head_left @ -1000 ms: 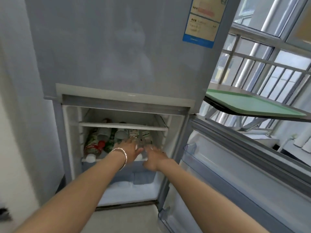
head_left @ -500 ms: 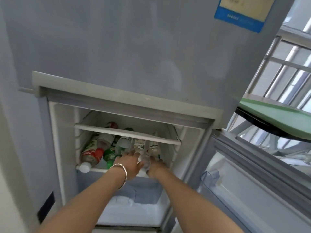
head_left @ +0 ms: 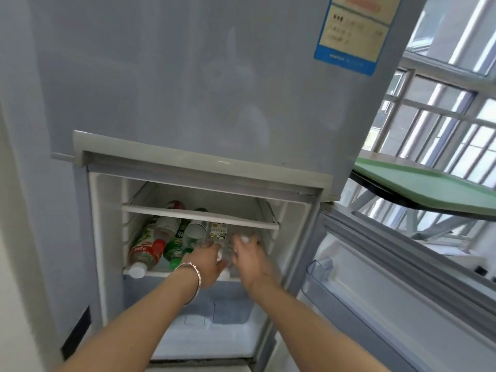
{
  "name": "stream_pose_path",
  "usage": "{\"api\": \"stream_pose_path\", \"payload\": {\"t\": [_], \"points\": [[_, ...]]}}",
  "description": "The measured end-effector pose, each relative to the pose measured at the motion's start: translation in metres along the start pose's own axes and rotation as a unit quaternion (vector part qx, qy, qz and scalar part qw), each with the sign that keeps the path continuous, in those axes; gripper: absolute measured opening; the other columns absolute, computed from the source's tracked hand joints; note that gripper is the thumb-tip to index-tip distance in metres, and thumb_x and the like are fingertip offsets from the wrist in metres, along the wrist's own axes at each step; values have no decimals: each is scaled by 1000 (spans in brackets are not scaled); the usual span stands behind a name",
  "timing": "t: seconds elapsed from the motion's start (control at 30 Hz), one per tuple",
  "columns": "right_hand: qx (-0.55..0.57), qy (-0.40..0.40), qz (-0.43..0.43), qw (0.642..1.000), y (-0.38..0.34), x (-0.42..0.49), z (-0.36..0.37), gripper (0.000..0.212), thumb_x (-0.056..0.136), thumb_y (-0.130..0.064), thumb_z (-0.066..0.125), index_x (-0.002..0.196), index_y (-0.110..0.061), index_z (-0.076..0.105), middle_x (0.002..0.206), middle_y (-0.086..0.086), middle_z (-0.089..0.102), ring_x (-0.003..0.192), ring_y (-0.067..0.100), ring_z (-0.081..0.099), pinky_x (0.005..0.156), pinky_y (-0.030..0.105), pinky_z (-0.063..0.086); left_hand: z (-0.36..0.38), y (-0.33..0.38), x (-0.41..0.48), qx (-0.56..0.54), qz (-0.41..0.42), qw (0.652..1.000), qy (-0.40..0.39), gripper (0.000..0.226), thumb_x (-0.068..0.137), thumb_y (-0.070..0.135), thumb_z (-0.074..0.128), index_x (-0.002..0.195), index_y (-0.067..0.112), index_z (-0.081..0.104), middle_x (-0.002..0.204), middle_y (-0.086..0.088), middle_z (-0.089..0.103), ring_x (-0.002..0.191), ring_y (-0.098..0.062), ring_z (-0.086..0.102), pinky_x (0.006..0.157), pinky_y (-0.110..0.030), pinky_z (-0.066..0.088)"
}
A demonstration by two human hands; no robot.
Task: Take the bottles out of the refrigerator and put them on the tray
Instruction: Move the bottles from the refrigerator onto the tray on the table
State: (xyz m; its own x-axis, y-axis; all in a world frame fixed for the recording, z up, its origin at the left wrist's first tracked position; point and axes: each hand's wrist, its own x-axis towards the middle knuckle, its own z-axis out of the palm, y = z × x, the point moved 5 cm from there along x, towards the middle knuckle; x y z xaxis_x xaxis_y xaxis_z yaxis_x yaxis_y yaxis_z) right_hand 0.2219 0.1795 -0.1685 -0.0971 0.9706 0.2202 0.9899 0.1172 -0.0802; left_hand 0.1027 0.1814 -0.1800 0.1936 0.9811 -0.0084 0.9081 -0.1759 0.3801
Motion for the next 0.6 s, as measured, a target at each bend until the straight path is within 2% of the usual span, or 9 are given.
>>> {"api": "stream_pose_path", "payload": {"t": [0.1,0.2,0.27,0.3,0.37,0.43,0.53,0.6], "points": [[-8,16,-23,1000,-4,-13,-44,40,96,-11,49,133,-20,38,130,22,43,103,40,57,77,43,50,-19,20,-12,-27,19,999,-5,57,87,37,57,139,17,42,141,-8,49,124,-27,52,100,-38,46],[-22,33,-58,998,-8,-35,-91,38,99,-28,44,136,-20,37,123,20,48,99,40,59,75,40,45,-36,41,-23,-65,50,996,-30,74,69,40,72,132,18,41,122,-5,59,95,-26,62,76,-36,54],[-28,46,-75,996,-11,-55,-125,41,98,-36,43,136,-23,36,122,19,49,99,41,60,78,42,47,-46,58,-32,-58,76,994,-58,75,60,47,76,122,23,43,106,3,61,75,-18,59,61,-29,49],[-19,49,-76,996,-13,-63,-142,42,98,-38,42,137,-24,35,123,20,49,100,42,60,80,44,48,-51,67,-38,-66,85,992,-60,70,59,48,78,117,25,46,99,5,61,71,-14,56,58,-26,46],[14,54,-61,997,-13,-75,-173,44,97,-39,44,137,-23,34,124,21,51,100,43,60,82,46,49,-67,90,-53,-119,113,985,-51,62,64,40,82,112,25,47,101,8,59,80,-11,55,61,-19,42],[56,67,-38,995,-7,-83,-201,49,94,-41,49,136,-23,32,119,20,56,97,41,62,83,48,52,-86,111,-68,-142,145,978,-42,58,71,33,81,118,21,50,103,9,54,92,-11,52,71,-17,41],[130,103,1,986,12,-102,-238,54,92,-45,46,137,-20,29,100,13,65,82,30,65,73,46,55,-115,138,-87,-177,188,965,-36,56,70,33,81,119,20,56,106,10,59,99,-13,58,85,-25,48],[186,130,5,974,21,-118,-257,52,96,-40,39,141,-15,28,97,11,63,79,25,62,67,39,52,-130,155,-94,-169,221,960,-33,48,70,38,80,112,24,61,101,9,66,96,-15,65,83,-29,53]]}}
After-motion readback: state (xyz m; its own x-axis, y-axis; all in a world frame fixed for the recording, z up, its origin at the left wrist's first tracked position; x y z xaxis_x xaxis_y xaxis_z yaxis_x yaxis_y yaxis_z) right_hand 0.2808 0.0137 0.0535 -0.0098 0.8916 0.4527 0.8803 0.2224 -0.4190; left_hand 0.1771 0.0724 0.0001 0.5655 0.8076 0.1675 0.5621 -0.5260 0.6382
